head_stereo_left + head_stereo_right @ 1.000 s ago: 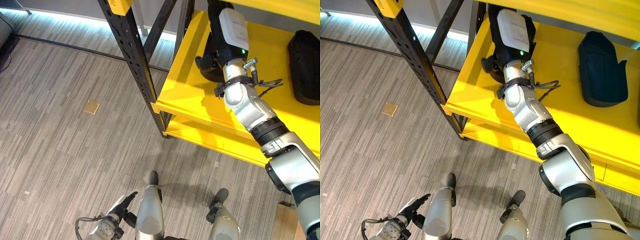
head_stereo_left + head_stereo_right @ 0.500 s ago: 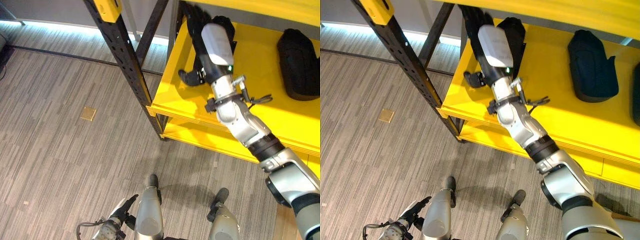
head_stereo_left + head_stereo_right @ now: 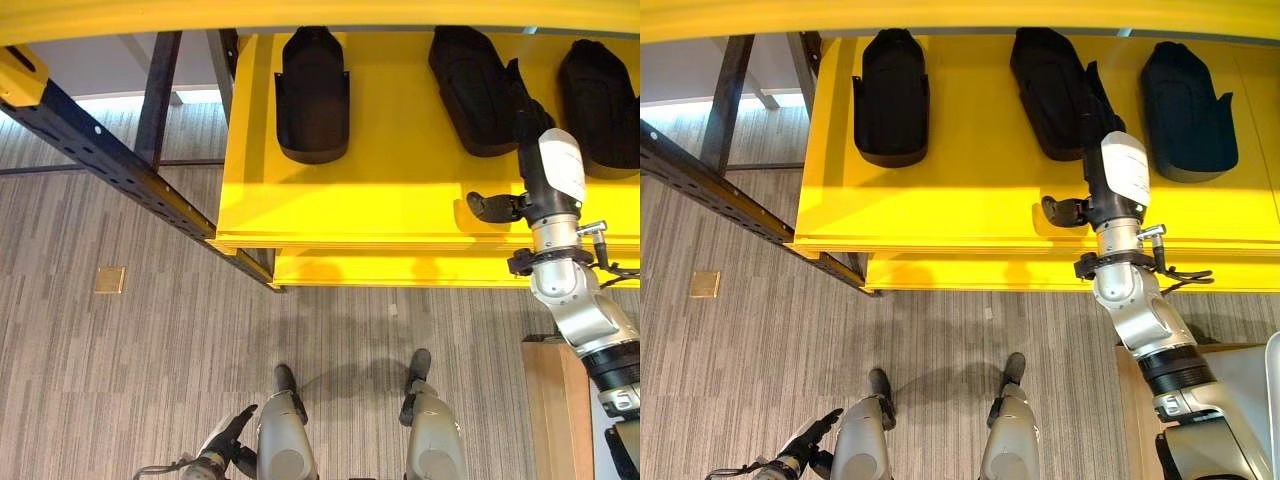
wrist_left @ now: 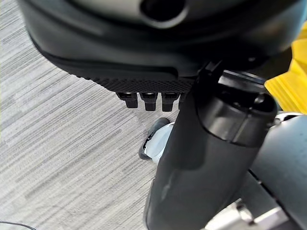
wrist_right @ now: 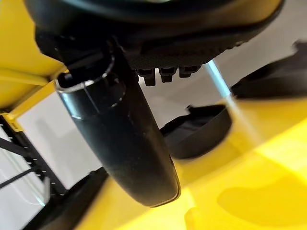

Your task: Move parts from the plastic box to the shelf.

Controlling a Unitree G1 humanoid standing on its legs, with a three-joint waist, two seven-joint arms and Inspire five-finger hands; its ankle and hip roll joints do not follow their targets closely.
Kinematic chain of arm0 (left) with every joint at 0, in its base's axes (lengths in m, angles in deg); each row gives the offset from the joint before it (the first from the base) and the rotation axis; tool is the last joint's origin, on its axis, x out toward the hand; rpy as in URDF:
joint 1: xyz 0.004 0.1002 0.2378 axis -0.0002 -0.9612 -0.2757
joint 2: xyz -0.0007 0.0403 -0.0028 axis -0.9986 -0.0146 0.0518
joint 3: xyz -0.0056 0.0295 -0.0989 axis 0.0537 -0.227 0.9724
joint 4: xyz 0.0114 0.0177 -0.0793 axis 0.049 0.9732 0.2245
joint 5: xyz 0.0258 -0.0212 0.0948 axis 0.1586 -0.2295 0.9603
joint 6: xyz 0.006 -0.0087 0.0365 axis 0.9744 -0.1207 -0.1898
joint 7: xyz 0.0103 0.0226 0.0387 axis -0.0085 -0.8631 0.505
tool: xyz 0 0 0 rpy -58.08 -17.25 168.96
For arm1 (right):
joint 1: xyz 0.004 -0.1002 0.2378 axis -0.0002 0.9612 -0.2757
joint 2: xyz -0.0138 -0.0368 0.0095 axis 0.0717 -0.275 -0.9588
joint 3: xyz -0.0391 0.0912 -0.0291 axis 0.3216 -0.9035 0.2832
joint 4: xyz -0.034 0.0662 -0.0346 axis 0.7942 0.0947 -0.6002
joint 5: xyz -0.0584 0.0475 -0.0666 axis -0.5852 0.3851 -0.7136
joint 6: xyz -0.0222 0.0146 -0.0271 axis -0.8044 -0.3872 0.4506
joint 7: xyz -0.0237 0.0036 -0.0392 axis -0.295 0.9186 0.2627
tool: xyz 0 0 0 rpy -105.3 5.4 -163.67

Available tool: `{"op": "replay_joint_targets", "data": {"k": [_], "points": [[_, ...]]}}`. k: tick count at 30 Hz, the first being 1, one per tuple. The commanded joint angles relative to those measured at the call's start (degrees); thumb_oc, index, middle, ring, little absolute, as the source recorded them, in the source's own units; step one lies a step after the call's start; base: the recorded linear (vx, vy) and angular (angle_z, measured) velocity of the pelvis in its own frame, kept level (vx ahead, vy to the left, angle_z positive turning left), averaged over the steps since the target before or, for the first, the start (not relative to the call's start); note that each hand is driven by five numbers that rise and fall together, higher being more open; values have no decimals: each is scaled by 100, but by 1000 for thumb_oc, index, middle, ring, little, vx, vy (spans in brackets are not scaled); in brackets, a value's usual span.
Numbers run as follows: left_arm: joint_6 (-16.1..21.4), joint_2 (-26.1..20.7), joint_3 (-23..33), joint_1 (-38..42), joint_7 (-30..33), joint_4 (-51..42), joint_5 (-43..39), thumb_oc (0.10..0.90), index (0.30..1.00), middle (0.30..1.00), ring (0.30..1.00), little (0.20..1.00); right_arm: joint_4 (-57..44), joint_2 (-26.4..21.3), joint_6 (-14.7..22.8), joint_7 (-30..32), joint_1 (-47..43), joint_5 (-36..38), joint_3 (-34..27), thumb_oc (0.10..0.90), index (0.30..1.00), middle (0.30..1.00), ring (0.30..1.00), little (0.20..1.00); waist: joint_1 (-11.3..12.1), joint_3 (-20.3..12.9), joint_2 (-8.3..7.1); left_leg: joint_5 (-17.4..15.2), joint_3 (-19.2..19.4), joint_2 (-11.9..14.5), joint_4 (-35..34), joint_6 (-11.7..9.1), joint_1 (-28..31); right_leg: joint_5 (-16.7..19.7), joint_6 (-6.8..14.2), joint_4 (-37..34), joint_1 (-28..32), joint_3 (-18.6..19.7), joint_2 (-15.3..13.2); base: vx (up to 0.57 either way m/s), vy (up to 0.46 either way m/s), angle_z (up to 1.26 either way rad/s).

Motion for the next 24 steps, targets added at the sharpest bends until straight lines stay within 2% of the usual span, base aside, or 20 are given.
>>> {"op": "replay_joint_targets", "data": {"k": [1,8,17,19,20,24], "points": [[377,24,-90,-344,91,-204,45,900,1000,1000,1000,1000,-579,-218,561,267,-630,-137,-368,900,1000,1000,1000,1000,133,-349,-113,116,661,-197,-453,208,442,-1266,399,959,122,31,-268,1,-52,2],[424,25,-149,-360,34,-145,217,900,1000,1000,1000,1000,-539,-560,587,95,-1026,-438,-217,900,1000,1000,1000,1000,163,-411,-110,142,653,-181,-515,158,505,-1295,364,960,111,30,-223,-3,-52,-4],[236,-238,-245,-332,-156,-351,229,900,1000,1000,1000,1000,16,-1039,495,-385,-2123,-599,688,900,1000,1000,1000,1000,324,-409,-24,162,559,-231,-575,144,503,-1349,346,1059,46,-38,-228,-8,-14,1],[232,-273,-275,-299,-164,-343,203,900,1000,1000,1000,1000,251,-1068,474,-452,-2373,-656,897,900,1000,1000,1000,1000,352,-402,-8,165,544,-230,-572,139,494,-1366,341,1111,17,-51,-237,-10,-19,4],[226,-341,-336,-250,-198,-373,184,900,1000,1000,1000,1000,719,-1101,571,-513,-2667,-642,1142,900,1000,1000,1000,1000,405,-396,6,161,503,-233,-553,132,460,-1397,331,1172,-20,-65,-245,-17,-29,11],[123,-407,-395,-175,-240,-452,135,900,1000,1000,1000,1000,1157,-1125,504,-653,-2912,-694,1444,900,1000,1000,1000,1000,456,-375,25,164,465,-229,-536,131,417,-1426,319,1240,-60,-90,-256,-19,-26,11]]}}
